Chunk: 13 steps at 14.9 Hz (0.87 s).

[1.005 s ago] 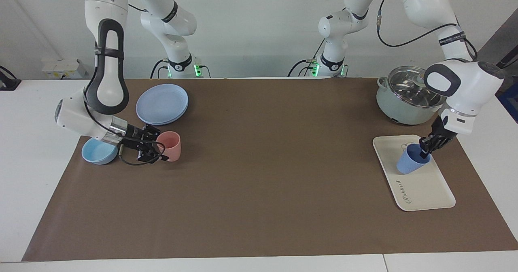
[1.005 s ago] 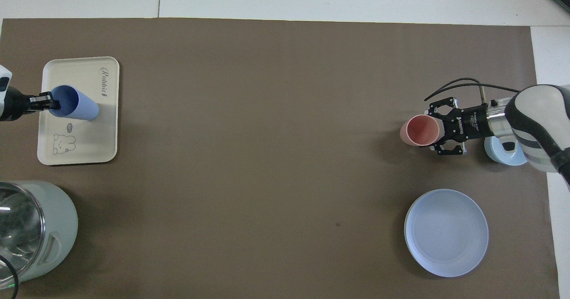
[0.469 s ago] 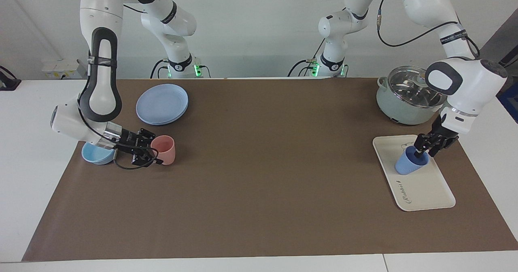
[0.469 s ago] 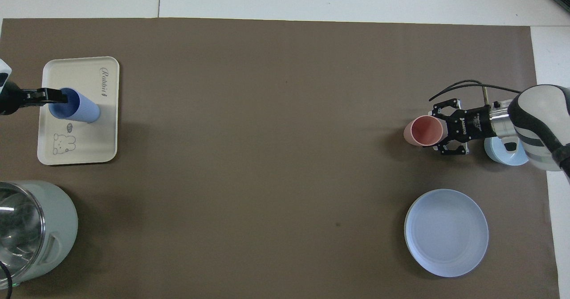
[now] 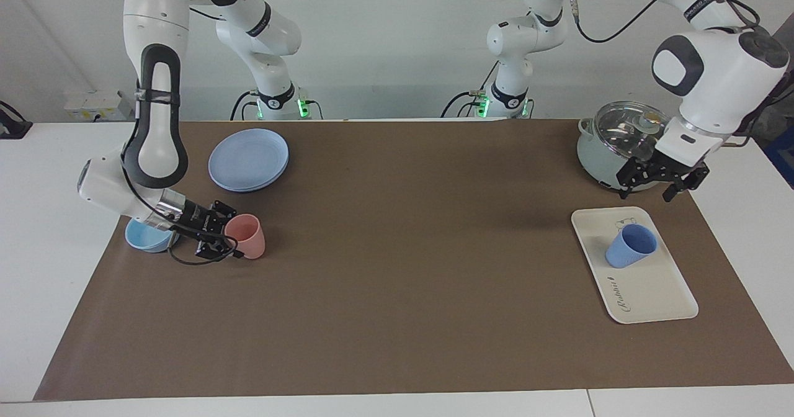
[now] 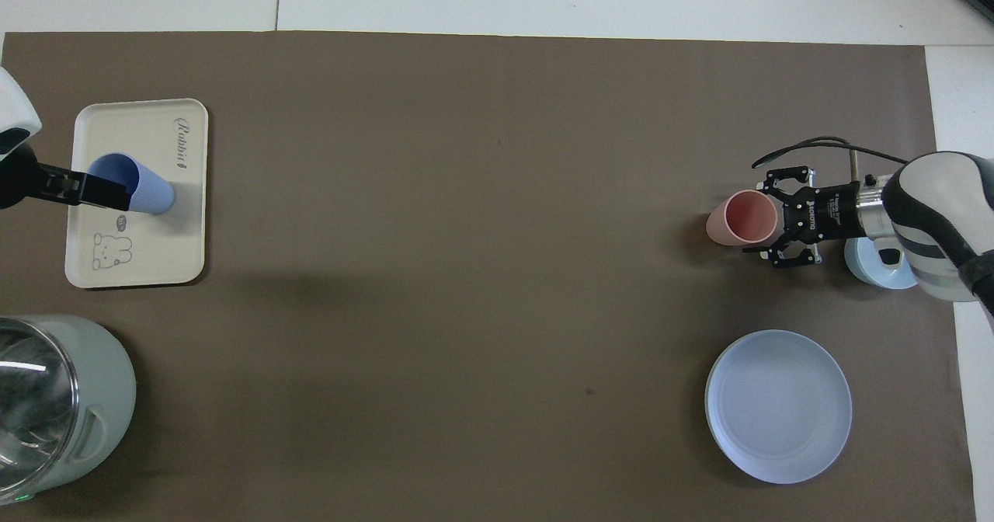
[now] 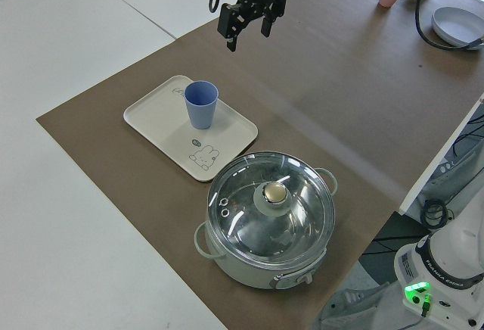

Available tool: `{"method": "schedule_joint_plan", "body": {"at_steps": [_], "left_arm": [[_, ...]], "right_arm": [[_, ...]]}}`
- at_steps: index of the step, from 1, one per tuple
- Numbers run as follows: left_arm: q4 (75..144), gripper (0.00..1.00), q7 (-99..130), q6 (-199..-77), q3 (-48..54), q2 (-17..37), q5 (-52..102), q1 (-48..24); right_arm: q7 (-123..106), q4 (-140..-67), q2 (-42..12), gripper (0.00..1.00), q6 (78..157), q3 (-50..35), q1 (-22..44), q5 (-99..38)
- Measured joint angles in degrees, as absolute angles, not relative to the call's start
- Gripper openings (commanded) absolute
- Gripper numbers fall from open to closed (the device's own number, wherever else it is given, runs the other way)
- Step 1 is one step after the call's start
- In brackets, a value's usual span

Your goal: Place cup on tray

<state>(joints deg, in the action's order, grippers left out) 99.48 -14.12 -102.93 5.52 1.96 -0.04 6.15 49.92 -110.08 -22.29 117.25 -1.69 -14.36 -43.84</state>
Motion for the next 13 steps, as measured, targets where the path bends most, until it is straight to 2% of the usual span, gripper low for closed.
{"method": "schedule_joint_plan", "body": {"at_steps": [5,8,10,13], "left_arm": [[102.25,1.0,-4.01,-97.86,5.71,-1.68,-0.2,-1.3],[102.13,1.0,-0.89,-96.74,5.81,-3.46,-0.21,-2.81],[100.31,1.0,-0.55,-94.75,5.61,-4.74,0.0,-2.77],[93.8,1.0,-0.39,-89.76,4.93,-5.29,0.16,-2.65]], "right_arm": [[48.05,-109.72,-20.03,0.95,118.46,-1.45,-14.39,-42.09],[43.83,-109.5,-16.01,0.97,118.47,-1.23,-14.41,-33.06],[40.96,-109.51,-13.12,0.98,118.19,-1.3,-14.35,-26.41],[33.86,-109.47,-9.09,0.99,114.03,-1.49,-13.79,-18.53]]}}
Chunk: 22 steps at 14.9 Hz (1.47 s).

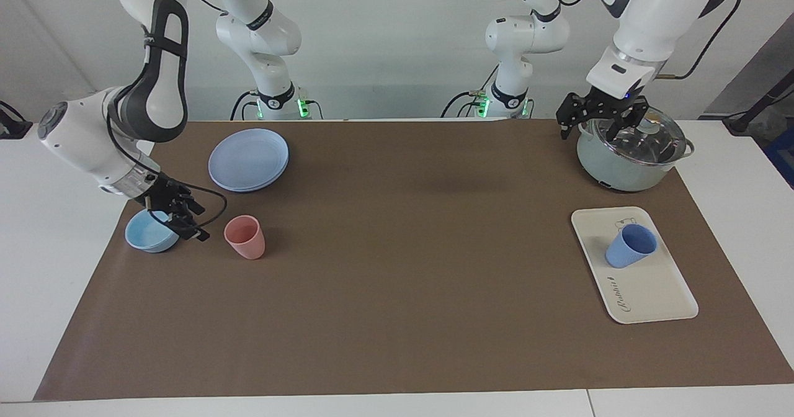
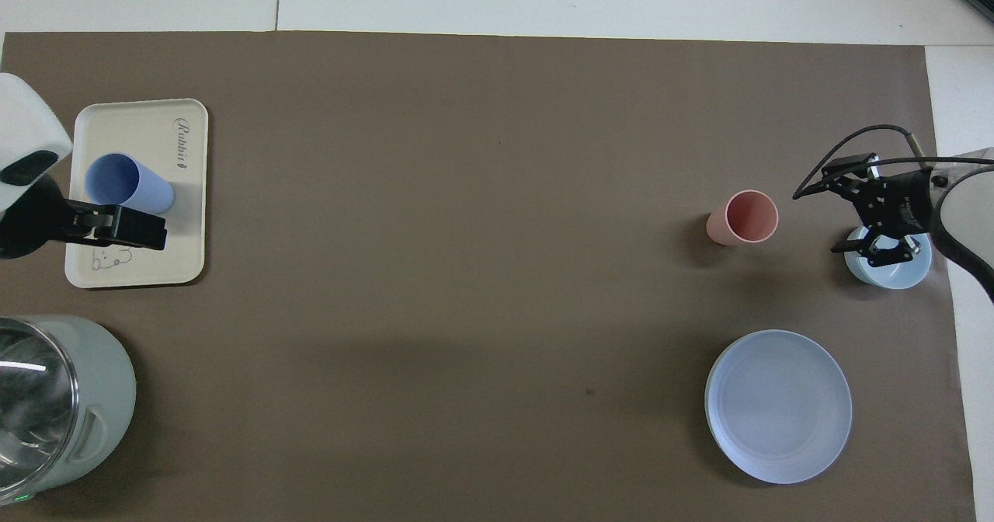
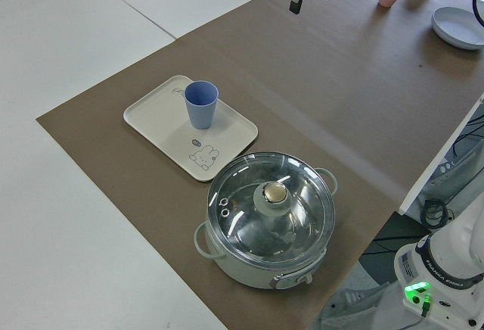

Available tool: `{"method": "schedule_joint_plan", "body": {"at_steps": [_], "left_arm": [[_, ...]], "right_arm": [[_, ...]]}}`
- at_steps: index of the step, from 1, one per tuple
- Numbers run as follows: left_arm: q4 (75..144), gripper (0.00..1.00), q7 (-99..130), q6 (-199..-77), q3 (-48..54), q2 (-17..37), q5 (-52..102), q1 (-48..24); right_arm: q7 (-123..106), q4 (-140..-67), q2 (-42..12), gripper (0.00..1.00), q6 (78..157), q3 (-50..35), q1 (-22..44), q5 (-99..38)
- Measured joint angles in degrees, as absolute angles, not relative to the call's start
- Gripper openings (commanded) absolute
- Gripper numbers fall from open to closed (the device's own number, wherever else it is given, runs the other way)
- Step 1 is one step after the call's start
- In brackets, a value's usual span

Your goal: Place cup on tray

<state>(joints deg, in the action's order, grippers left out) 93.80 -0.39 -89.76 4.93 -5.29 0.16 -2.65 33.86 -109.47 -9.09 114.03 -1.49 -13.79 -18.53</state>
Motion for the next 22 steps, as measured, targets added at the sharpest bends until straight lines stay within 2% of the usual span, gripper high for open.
{"method": "schedule_joint_plan", "body": {"at_steps": [6,10,13,18,22], "left_arm": [[91.56,1.0,-3.7,-88.85,4.18,-3.43,-0.01,-1.8],[90.19,1.0,-4.66,-88.72,4.11,-0.96,-0.22,-1.73],[90.2,1.0,-5.7,-89.18,4.07,-0.91,-0.23,-1.72],[91.24,1.0,-7.36,-91.43,4.0,-0.92,-0.25,-0.66],[92.74,1.0,-7.45,-92.36,3.96,-1.19,-0.25,-0.02]], "right_arm": [[20.74,-109.41,-0.46,0.99,105.02,-1.96,-6.9,-9.85],[14.34,-107.64,2.66,0.99,102.5,-2.17,-2.72,-6.27],[13.93,-103.18,2.79,0.99,101.09,-2.25,0.2,-1.75],[13.71,-91.13,0.34,0.99,93.88,-2.02,0.37,0.52],[13.71,-87.86,-1.07,0.99,89.46,-1.69,0.3,0.58]]}}
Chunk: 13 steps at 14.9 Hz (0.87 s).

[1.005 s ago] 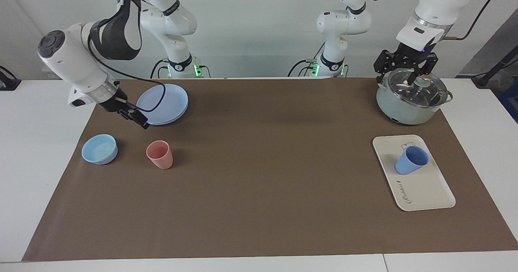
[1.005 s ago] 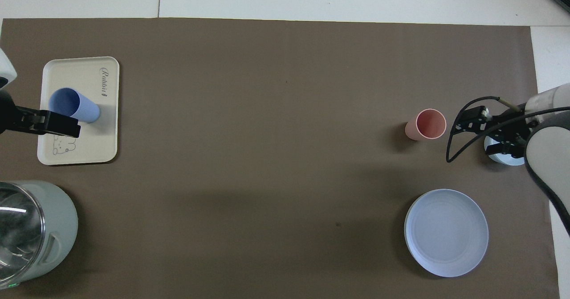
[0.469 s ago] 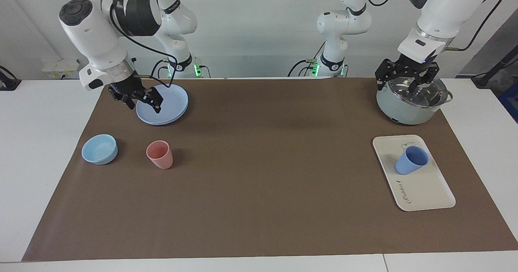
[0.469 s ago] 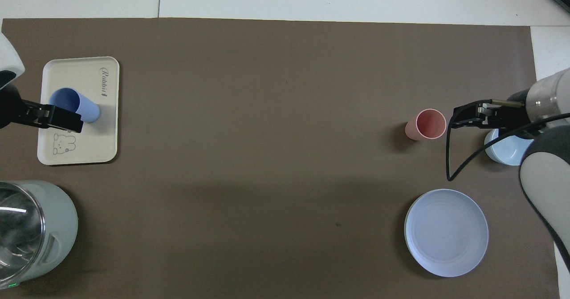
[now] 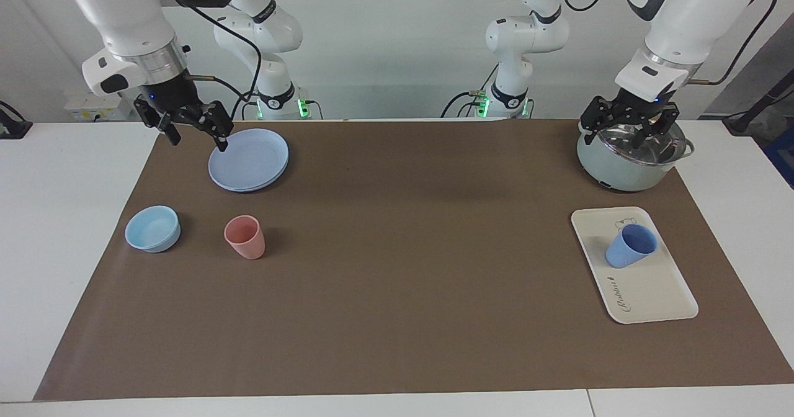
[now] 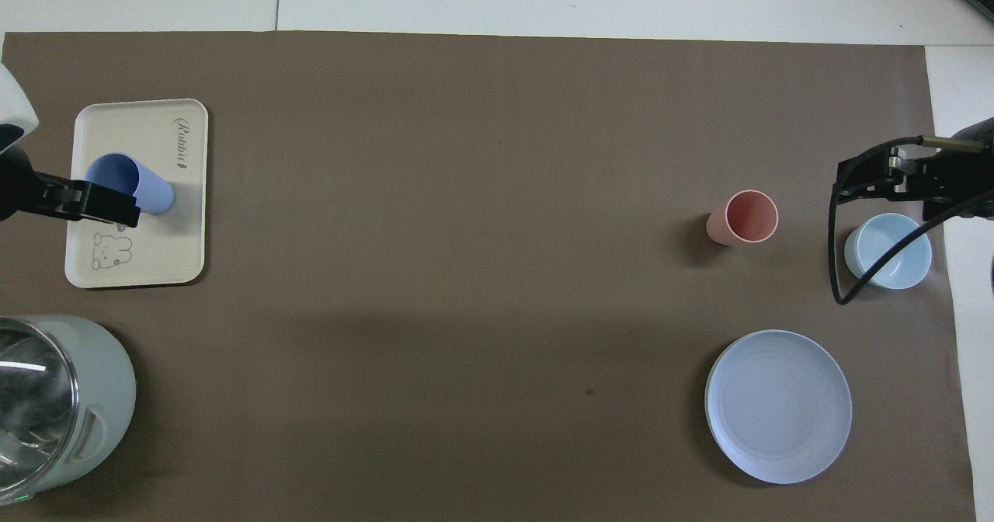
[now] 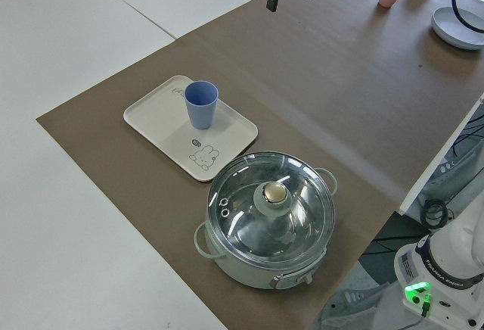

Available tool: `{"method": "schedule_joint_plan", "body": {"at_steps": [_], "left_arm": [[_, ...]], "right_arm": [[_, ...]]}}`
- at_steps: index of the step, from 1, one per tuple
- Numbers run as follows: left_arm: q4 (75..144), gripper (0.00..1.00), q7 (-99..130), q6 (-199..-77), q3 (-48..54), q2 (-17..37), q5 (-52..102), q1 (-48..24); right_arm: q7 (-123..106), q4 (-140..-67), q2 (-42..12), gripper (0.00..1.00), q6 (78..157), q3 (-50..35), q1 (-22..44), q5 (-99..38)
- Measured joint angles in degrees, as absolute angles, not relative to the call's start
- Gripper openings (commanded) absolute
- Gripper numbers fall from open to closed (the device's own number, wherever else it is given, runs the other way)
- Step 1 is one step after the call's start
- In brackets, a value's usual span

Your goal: Place cup on tray

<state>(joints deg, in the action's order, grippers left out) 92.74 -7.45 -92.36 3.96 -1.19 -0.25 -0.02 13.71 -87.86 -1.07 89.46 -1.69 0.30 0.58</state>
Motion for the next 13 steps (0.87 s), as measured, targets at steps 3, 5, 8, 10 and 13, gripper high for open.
{"method": "schedule_joint_plan", "body": {"at_steps": [3,5,8,10,13], "left_arm": [[92.93,1.0,-7.48,-92.18,4.16,-1.41,-0.25,0.35],[92.93,1.0,-7.44,-91.97,4.38,-1.54,-0.25,0.35],[92.93,1.0,-5.78,-91.46,4.49,-1.69,-0.23,0.35],[92.93,1.0,-5.15,-90.25,4.55,-1.84,-0.22,0.35],[92.92,1.0,-4.89,-88.7,4.9,-2.44,-0.2,0.32]], "right_arm": [[13.71,-87.76,-1.07,1.0,87.53,-1.58,0.27,0.58],[13.71,-87.76,-1.07,1.0,86.26,-1.61,0.3,0.58],[11.92,-87.78,-1.06,1.0,84.87,-1.69,0.37,0.58],[10.9,-87.85,-1.03,1.0,84.75,-1.63,0.29,0.58],[10.78,-87.96,-0.88,1.0,84.75,-1.56,0.24,0.58]]}}
